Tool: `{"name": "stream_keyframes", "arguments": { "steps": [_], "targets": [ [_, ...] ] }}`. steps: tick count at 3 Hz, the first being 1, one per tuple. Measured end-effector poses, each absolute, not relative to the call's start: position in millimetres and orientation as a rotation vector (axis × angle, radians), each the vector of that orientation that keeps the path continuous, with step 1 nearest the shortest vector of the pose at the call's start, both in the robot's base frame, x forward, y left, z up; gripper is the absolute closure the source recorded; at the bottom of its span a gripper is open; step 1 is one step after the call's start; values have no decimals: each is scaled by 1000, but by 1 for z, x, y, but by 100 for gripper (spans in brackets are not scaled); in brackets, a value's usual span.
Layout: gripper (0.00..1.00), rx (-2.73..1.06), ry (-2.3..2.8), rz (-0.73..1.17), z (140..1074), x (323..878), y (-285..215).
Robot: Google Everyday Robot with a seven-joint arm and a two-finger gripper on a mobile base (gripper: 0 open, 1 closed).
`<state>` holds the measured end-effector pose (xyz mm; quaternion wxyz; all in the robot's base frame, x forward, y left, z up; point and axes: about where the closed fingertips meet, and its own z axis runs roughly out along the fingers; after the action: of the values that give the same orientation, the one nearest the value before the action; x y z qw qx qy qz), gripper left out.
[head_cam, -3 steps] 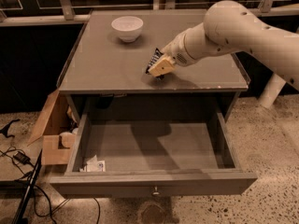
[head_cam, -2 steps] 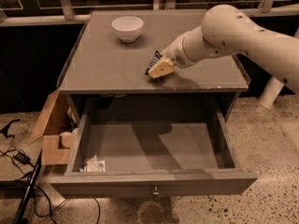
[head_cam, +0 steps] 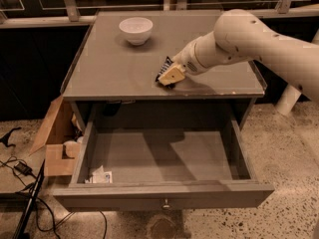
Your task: Pick rxbar blueberry from top drawer and place on counter
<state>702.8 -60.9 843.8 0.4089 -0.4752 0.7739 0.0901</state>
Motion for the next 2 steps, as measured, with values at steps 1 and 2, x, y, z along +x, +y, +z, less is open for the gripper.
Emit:
{"name": "stream_keyframes", "arguments": {
  "steps": [1,2],
  "targets": [
    [58,-1197,1950,227,844,703,-61],
    [27,-1197,1950,227,844,703,-61]
  ]
}}
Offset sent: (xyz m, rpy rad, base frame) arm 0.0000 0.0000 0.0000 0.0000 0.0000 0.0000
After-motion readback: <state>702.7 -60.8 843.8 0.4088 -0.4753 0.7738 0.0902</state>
